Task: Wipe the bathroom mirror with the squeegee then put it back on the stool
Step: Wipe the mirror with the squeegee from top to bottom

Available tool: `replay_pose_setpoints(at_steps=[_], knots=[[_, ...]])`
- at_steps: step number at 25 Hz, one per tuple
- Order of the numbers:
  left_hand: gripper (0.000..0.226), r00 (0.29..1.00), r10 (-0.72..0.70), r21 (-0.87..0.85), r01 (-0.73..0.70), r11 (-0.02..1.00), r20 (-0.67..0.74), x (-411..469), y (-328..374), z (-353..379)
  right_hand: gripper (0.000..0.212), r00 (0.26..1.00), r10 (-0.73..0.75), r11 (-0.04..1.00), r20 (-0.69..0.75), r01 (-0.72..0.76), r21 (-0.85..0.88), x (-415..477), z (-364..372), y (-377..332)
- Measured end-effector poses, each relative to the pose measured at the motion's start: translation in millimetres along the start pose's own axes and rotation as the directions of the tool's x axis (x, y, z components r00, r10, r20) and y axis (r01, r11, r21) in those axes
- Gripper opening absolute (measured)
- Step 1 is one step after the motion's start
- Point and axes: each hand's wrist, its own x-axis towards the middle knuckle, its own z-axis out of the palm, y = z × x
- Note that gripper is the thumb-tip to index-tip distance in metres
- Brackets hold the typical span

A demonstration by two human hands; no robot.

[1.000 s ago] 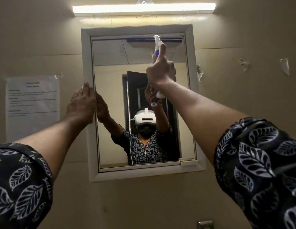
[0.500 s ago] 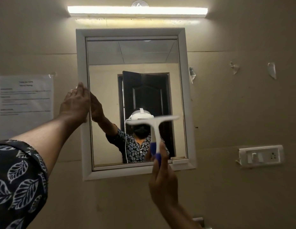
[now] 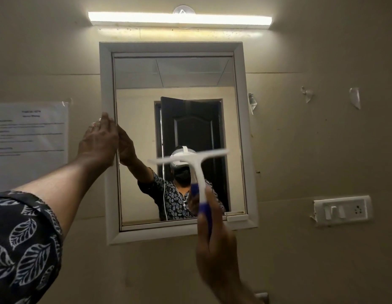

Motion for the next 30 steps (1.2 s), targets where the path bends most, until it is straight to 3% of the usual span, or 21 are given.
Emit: replay_pose_setpoints(at_steps=[1, 2, 3, 4, 5, 9, 22, 26, 30], knots=[[0.1, 1.0, 0.001, -0.004, -0.001, 1.0, 0.002, 0, 0, 0, 0.127, 0.985, -0.15, 0.988, -0.09, 0.146, -0.055, -1, -25, -7], [0.1, 1.0, 0.0, -0.011, 0.0, 1.0, 0.003, 1, 0, 0, 0.105, 0.943, -0.272, 0.95, -0.193, 0.231, -0.212, -4, -61, -28], [0.101, 1.0, -0.003, -0.015, 0.003, 1.0, 0.003, 1, -1, 0, 0.07, 0.888, -0.43, 0.856, -0.16, 0.345, -0.385, 5, -84, -40], [0.101, 1.0, -0.005, -0.014, 0.005, 1.0, 0.006, 1, 0, 1, 0.048, 0.93, -0.362, 0.852, -0.071, 0.298, -0.431, -2, -93, -44], [0.1, 1.0, -0.006, -0.011, 0.006, 1.0, 0.009, 1, 0, 1, 0.043, 0.951, -0.279, 0.825, -0.132, 0.167, -0.541, 9, -115, -55], [0.099, 1.0, -0.008, -0.007, 0.008, 1.0, 0.017, 1, 0, -1, 0.043, 0.969, -0.181, 0.725, -0.17, 0.015, -0.689, 80, -124, -70], [0.102, 1.0, -0.006, -0.007, 0.006, 1.0, 0.013, -2, 1, -2, 0.038, 0.987, -0.032, 0.781, -0.157, -0.073, -0.621, 87, -122, -68], [0.106, 1.0, -0.007, -0.035, 0.008, 0.999, 0.027, -4, 0, -3, 0.039, 0.983, -0.008, 0.828, -0.183, -0.096, -0.552, 13, -127, -22], [0.11, 0.999, 0.013, -0.062, -0.011, 0.998, 0.037, -6, -3, -6, 0.048, 0.978, 0.009, 0.795, -0.21, -0.134, -0.591, -96, -127, 34]])
